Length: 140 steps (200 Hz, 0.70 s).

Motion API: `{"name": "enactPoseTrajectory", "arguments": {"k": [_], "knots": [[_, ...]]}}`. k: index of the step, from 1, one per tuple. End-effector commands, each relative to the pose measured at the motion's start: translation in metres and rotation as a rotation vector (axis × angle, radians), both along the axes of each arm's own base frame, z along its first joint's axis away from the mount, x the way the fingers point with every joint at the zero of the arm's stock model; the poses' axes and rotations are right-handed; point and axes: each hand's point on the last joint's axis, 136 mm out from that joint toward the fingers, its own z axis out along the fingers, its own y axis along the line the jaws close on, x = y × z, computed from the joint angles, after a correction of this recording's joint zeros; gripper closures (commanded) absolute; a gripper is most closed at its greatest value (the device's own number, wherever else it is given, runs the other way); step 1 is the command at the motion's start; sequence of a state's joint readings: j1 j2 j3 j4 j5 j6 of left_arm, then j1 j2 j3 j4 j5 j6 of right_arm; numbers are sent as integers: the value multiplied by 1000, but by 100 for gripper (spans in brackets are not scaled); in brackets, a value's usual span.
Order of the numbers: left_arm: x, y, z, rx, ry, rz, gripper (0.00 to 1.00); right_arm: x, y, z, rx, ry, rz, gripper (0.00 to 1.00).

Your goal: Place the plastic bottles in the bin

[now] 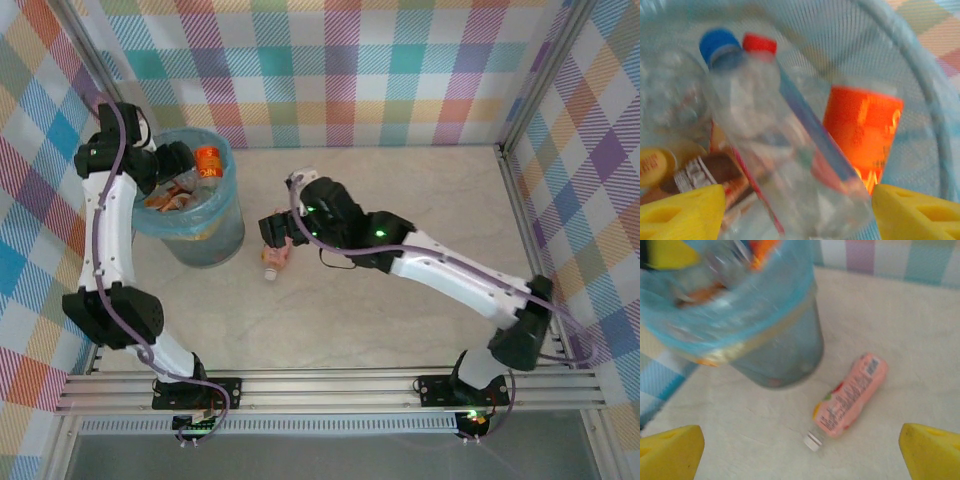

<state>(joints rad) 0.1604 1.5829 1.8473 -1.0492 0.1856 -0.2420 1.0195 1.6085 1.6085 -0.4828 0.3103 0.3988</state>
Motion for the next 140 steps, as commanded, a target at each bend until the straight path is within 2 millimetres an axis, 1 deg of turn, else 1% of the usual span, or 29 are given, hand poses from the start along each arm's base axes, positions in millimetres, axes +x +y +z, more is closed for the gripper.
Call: {"name": "enactPoseTrajectory", "arguments": {"k": [1,24,38,52,61,92,116,140], "knots": [[-26,-19,22,-59,-96,-55,25,18,0,-42,-58,125,-86,0],[-49,-23,1,-44,-52,-75,25,39,15,-83,-84,233,-106,0],[-60,-25,-10,-36,-17,-88,26,51,24,-102,-95,281,-114,0],[-67,-24,-10,-27,-7,-86,26,62,31,-121,-110,326,-124,0],[-70,-24,-4,-18,-28,-81,26,68,35,-133,-118,354,-134,0],[-77,-21,33,-8,-158,-37,26,85,44,-173,-145,463,-169,0],[-84,-23,58,-12,-236,-28,25,89,51,-200,-163,524,-180,2],[-90,-23,75,1,-291,-22,25,89,52,-228,-181,587,-206,3]]}}
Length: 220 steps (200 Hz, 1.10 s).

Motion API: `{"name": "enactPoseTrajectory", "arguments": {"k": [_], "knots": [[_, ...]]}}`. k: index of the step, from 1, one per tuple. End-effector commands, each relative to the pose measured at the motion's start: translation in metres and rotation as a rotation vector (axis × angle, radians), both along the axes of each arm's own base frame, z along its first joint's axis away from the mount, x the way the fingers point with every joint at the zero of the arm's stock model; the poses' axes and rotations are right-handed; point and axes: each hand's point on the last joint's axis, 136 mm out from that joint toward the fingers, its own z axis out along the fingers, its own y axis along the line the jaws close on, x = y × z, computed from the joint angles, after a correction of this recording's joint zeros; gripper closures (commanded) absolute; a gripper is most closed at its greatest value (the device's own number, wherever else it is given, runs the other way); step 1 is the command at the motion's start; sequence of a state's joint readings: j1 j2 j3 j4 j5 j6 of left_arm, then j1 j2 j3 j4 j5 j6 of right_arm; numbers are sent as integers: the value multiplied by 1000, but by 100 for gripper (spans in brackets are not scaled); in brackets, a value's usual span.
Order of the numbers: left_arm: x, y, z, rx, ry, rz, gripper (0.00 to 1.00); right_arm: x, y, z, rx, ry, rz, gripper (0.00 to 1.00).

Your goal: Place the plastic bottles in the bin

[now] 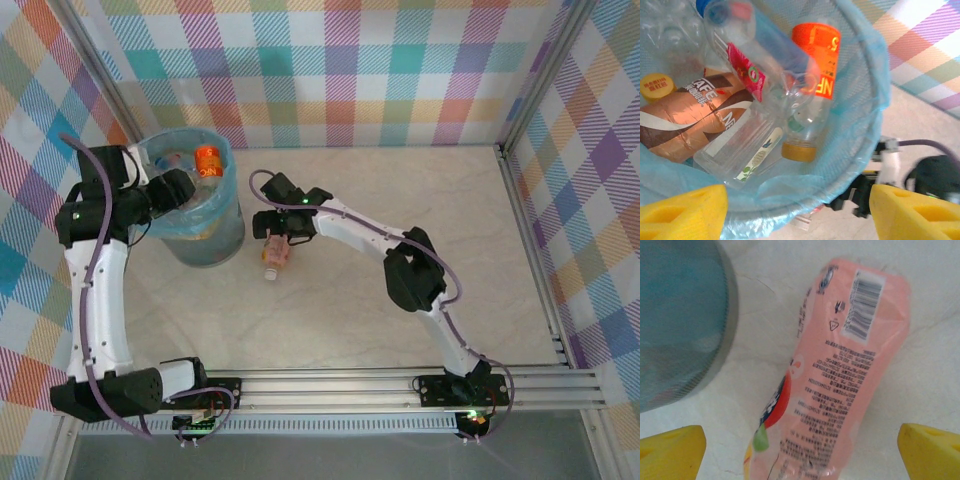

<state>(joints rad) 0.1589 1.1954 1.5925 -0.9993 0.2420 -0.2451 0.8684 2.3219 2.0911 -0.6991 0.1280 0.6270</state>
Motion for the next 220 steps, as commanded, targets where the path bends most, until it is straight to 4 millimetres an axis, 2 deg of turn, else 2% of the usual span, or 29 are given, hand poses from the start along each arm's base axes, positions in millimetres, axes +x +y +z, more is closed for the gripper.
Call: {"name": "enactPoseTrajectory", "arguments": {"k": [1,24,38,54,71,89,108,141,157,164,183,203,220], "knots": [[-4,1,33,9,-107,19,25,-9,0,-22,-11,107,-31,3],[-9,0,45,14,-145,21,25,-10,-3,-42,-18,158,-48,6],[-12,1,53,18,-167,29,25,-11,0,-47,9,181,-37,15],[-14,2,61,21,-195,36,25,-10,-1,-44,21,186,-37,26],[-15,-1,68,13,-214,27,25,-10,-5,-28,31,160,-29,34],[-14,-8,76,-21,-238,-2,25,-11,-12,2,58,99,-3,39],[-11,-20,84,-80,-269,-54,25,-18,-22,46,109,2,47,40],[-5,-53,100,-189,-334,-198,24,-50,-53,104,221,-166,137,40],[-7,-85,110,-226,-361,-340,20,-75,-62,138,322,-226,206,40],[-9,-100,113,-239,-366,-405,15,-86,-65,153,370,-250,240,39],[-20,-142,119,-257,-384,-583,9,-112,-71,193,508,-321,318,40],[-30,-179,116,-272,-377,-735,7,-131,-74,236,636,-413,385,42],[-38,-201,113,-298,-355,-825,7,-141,-77,266,705,-485,431,42]]}}
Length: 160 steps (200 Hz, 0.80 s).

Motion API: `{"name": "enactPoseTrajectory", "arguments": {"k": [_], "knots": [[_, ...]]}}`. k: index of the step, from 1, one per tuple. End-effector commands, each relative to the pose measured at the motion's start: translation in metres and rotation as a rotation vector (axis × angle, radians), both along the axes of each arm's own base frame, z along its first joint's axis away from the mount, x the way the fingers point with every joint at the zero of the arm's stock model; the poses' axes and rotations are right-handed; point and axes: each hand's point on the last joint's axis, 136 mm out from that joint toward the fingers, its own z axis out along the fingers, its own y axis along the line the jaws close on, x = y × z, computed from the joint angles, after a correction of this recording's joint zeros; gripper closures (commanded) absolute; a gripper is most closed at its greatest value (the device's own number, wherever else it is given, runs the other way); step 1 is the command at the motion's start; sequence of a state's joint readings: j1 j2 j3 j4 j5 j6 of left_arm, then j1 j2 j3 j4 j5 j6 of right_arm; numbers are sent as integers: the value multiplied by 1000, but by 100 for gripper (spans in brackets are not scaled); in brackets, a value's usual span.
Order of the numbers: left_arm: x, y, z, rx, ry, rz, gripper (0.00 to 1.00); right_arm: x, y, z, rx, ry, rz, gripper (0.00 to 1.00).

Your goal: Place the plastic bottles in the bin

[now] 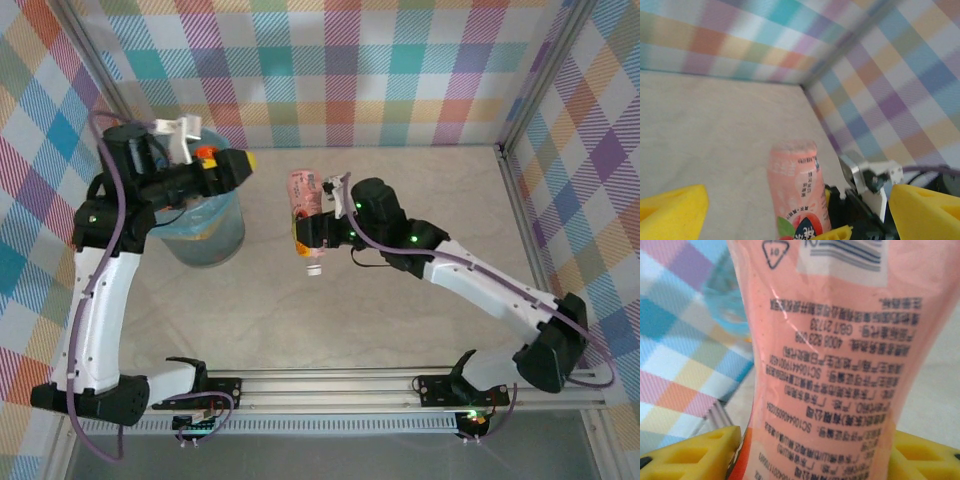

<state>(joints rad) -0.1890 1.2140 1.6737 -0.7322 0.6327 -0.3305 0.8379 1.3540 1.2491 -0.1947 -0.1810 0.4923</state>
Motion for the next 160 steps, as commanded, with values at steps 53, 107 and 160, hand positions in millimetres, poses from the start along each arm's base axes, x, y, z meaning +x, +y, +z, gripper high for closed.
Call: {"name": "enactPoseTrajectory", "arguments": {"k": [53,107,160], "knots": [[-42,-70,15,7,-90,-348,7,-34,15,94,233,-233,211,40],[-32,-81,-4,72,-56,-312,10,-48,22,101,259,-246,267,40],[-18,-82,-17,85,-3,-250,10,-58,16,108,271,-269,271,41]]}}
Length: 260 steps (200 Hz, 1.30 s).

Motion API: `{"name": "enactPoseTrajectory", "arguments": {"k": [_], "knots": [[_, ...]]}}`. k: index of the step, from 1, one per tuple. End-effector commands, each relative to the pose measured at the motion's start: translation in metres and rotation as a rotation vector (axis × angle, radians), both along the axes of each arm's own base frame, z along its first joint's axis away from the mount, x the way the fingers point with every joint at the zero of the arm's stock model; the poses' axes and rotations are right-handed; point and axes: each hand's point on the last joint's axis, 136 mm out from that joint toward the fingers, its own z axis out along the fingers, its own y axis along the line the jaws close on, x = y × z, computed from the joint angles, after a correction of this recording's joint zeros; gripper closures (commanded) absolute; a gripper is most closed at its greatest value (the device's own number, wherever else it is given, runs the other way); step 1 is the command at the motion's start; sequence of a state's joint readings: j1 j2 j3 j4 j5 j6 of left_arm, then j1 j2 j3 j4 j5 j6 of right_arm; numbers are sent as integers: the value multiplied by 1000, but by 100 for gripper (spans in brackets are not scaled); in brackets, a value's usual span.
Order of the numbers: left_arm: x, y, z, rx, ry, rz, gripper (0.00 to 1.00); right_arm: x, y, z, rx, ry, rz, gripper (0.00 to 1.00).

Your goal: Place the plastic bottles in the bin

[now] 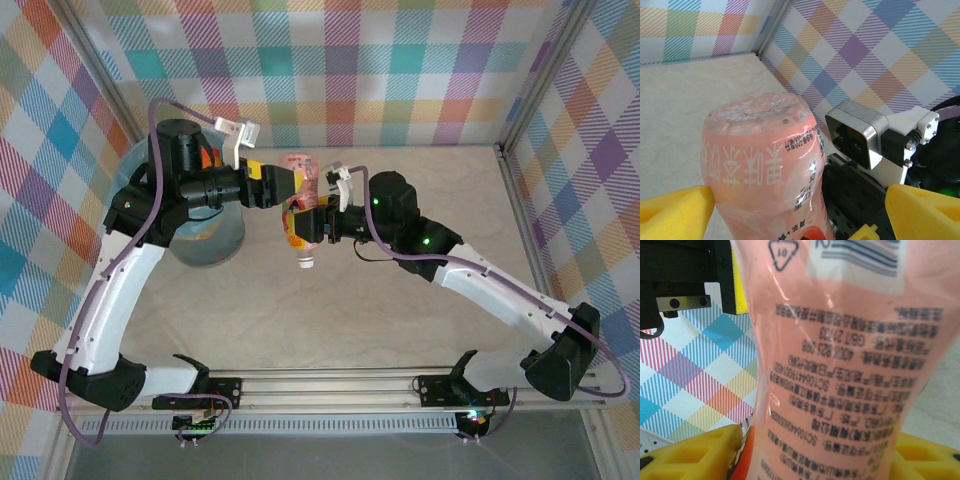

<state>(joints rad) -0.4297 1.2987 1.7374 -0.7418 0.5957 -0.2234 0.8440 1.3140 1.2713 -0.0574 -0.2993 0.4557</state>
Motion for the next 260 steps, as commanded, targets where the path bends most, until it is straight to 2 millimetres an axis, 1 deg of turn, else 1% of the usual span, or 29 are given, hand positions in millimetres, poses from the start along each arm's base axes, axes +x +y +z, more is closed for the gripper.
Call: {"name": "enactPoseTrajectory", "arguments": {"k": [1,42,93,106,131,145,158,177,213,222,234,260], "knots": [[3,-10,-12,10,55,-8,10,-37,6,48,111,-132,139,41],[7,-11,-12,2,62,4,9,-43,5,52,121,-144,147,40],[16,-13,-19,2,94,26,6,-47,4,60,129,-164,146,40],[18,-15,-19,-8,101,20,7,-47,4,61,128,-166,148,40],[16,-20,-14,-41,114,-3,11,-47,5,59,127,-165,150,40],[16,-21,-12,-53,120,-4,10,-48,4,60,132,-165,151,40],[20,-18,-14,-46,129,26,7,-49,3,64,140,-171,151,41],[25,-13,-15,-33,134,72,6,-48,1,66,144,-179,138,41],[29,-8,-12,-43,133,117,6,-50,-4,69,155,-195,124,42],[29,-9,-11,-52,133,116,8,-49,-5,69,155,-197,120,42],[26,-14,-6,-80,131,87,14,-48,-5,68,150,-197,111,42],[20,-20,6,-127,134,32,31,-45,-6,65,142,-187,93,39]]}}
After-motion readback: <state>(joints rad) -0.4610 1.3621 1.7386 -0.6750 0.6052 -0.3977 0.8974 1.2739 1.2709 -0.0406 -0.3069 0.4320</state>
